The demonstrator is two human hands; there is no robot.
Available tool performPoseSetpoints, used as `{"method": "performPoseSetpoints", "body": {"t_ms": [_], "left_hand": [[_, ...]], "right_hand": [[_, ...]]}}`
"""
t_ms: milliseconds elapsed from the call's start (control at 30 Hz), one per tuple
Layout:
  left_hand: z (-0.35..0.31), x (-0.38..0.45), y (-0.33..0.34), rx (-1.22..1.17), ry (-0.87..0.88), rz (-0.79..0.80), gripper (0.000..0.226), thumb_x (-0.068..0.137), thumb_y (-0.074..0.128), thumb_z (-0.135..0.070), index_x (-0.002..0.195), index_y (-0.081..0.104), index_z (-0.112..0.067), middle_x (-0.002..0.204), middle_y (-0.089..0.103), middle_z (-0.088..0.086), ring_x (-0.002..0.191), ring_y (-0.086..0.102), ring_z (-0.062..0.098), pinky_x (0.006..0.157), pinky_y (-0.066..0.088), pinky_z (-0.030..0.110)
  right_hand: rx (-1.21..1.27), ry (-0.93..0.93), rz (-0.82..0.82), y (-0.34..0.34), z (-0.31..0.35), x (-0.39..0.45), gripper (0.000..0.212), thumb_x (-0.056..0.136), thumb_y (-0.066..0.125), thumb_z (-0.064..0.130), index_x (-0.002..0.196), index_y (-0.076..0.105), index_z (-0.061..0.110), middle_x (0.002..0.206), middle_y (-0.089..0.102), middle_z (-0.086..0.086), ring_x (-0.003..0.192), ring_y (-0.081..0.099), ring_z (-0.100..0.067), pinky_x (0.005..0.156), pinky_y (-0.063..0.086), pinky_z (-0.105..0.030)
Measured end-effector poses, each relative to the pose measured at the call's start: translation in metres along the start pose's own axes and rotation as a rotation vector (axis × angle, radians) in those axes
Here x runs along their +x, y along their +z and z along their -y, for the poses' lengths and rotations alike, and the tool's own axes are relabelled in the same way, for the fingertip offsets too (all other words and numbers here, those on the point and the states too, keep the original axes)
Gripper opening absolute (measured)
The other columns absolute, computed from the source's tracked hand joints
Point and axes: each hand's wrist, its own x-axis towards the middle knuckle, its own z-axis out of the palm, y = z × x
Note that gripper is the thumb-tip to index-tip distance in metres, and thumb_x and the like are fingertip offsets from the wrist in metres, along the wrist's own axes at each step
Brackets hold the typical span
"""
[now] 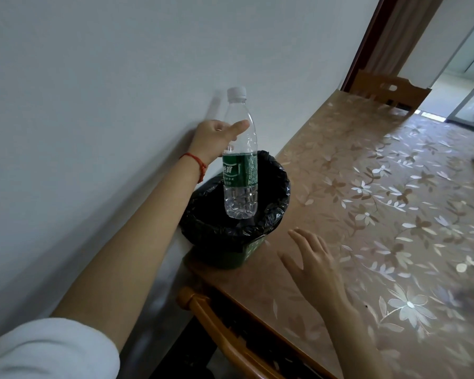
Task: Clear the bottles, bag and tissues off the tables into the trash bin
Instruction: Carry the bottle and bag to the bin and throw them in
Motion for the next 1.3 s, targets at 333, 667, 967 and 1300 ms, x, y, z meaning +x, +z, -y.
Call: {"method": "performPoseSetpoints", "body": {"t_ms": [333, 667, 967, 1300], "left_hand": [[0.029, 0.007, 0.024, 0.378, -0.026, 0.037, 0.069, 0.077, 0.062, -0.054, 0.125, 0.052, -0.005, 0.128, 0.056, 0.010, 0.114, 0.054, 0.022, 0.092, 0.040, 0.029], [0.034, -0.037, 0.025, 0.434, 0.163, -0.030, 0.060, 0.082, 0.063, -0.040, 0.132, 0.048, -0.010, 0.135, 0.053, 0.009, 0.125, 0.048, 0.020, 0.104, 0.034, 0.029], [0.082, -0.115, 0.058, 0.917, 0.604, 0.163, 0.068, 0.084, 0.034, -0.054, 0.134, 0.046, -0.009, 0.141, 0.047, 0.009, 0.135, 0.037, 0.024, 0.112, 0.024, 0.043], [0.116, -0.148, 0.102, 1.139, 0.878, 0.334, 0.061, 0.085, 0.036, -0.051, 0.125, 0.055, -0.009, 0.132, 0.057, 0.010, 0.124, 0.051, 0.025, 0.103, 0.041, 0.046]], "right_hand": [[-0.071, -0.034, 0.047, -0.002, -0.002, -0.004, 0.054, 0.085, 0.042, 0.049, 0.117, 0.060, 0.010, 0.118, 0.062, -0.006, 0.108, 0.059, -0.023, 0.083, 0.052, -0.037], [-0.049, -0.041, 0.070, -0.003, 0.003, -0.004, 0.054, 0.087, 0.041, 0.050, 0.118, 0.059, 0.011, 0.120, 0.061, -0.006, 0.112, 0.058, -0.024, 0.087, 0.051, -0.037], [-0.066, 0.021, 0.086, -0.006, -0.010, -0.021, 0.055, 0.087, 0.041, 0.048, 0.124, 0.054, 0.010, 0.128, 0.056, -0.009, 0.119, 0.052, -0.025, 0.092, 0.050, -0.042], [-0.173, 0.278, 0.059, -0.024, -0.030, -0.076, 0.057, 0.088, 0.035, 0.053, 0.125, 0.053, 0.012, 0.129, 0.056, -0.011, 0.117, 0.055, -0.028, 0.089, 0.052, -0.043]]}}
